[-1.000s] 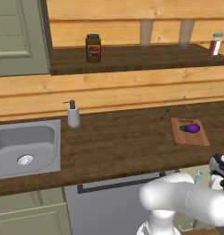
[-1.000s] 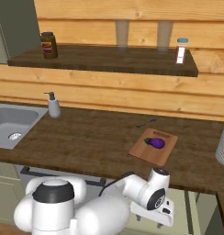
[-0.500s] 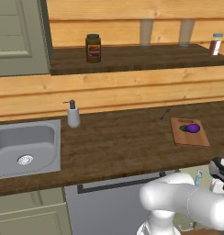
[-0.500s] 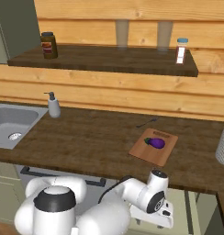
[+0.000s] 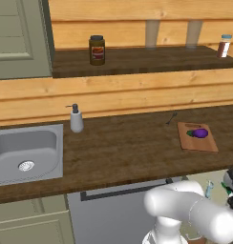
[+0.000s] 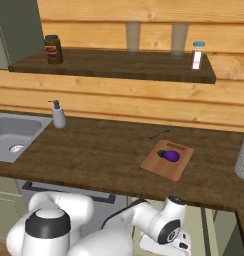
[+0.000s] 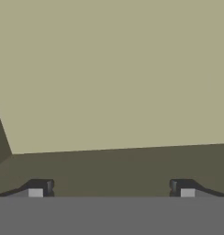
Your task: Place the appropriate cutting tool for cutting the eggplant skin on the cutting board.
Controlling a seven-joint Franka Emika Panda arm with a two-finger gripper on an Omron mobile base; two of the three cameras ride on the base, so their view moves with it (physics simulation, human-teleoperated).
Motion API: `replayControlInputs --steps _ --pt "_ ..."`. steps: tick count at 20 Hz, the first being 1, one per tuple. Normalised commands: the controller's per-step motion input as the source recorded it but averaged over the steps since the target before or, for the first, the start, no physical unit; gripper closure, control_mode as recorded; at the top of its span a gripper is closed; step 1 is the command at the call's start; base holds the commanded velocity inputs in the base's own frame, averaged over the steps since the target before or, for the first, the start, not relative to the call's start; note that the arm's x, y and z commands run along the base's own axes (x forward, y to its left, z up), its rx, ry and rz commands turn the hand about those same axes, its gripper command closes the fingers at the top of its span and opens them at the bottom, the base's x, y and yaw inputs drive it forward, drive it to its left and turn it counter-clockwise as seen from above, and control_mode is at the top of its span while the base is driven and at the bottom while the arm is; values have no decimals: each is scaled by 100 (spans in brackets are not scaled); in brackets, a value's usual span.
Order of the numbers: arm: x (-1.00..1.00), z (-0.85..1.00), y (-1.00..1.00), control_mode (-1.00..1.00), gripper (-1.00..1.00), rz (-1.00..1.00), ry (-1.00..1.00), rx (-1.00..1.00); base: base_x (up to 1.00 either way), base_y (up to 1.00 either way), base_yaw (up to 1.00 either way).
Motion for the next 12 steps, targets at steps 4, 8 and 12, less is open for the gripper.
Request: replayControlInputs --steps 4,8,12 --pt "-46 0 9 -100 -100 0 6 0 0 0 0" --pt "-44 0 19 -100 -100 0 7 0 0 0 0" --pt "-49 0 20 -100 -100 0 7 0 0 0 0"
